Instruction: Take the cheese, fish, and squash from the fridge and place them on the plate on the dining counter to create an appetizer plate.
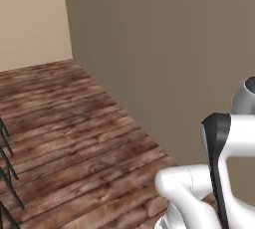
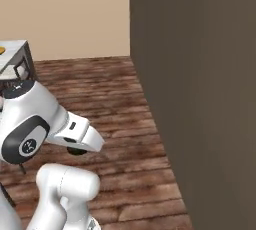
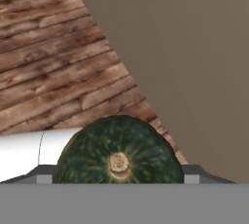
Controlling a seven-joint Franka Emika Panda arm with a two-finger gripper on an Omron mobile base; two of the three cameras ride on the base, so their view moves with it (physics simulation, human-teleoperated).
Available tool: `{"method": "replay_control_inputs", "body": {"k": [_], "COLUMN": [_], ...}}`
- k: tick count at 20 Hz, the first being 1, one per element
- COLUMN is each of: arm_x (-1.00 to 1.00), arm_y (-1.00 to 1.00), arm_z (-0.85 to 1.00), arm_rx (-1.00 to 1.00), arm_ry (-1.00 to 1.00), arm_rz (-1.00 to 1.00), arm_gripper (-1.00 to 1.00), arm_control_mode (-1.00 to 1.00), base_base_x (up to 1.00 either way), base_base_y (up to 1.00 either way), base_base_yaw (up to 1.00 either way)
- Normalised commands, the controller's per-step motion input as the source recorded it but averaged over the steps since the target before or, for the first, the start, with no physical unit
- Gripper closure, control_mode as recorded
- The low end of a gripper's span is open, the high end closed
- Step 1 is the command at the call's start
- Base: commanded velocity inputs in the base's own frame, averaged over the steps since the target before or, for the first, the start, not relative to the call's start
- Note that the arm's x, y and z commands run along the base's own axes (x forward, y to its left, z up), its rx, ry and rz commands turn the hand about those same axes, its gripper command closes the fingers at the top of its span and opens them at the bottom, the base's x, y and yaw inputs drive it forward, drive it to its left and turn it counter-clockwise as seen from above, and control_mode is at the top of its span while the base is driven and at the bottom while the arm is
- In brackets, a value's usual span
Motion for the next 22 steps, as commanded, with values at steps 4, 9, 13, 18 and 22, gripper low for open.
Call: {"method": "replay_control_inputs", "body": {"k": [4,9,13,18,22], "arm_x": [0.0,0.0,0.0,0.0,0.0], "arm_y": [0.0,0.0,0.0,0.0,0.0], "arm_z": [0.0,0.0,0.0,0.0,0.0], "arm_rx": [0.0,0.0,0.0,0.0,0.0], "arm_ry": [0.0,0.0,0.0,0.0,0.0], "arm_rz": [0.0,0.0,0.0,0.0,0.0], "arm_gripper": [1.0,1.0,1.0,1.0,1.0], "arm_control_mode": [1.0,1.0,1.0,1.0,1.0], "base_base_x": [1.0,1.0,1.0,1.0,1.0], "base_base_y": [-0.05,-0.04,-0.11,-0.17,-0.2], "base_base_yaw": [0.78,0.67,0.55,0.51,0.51]}}
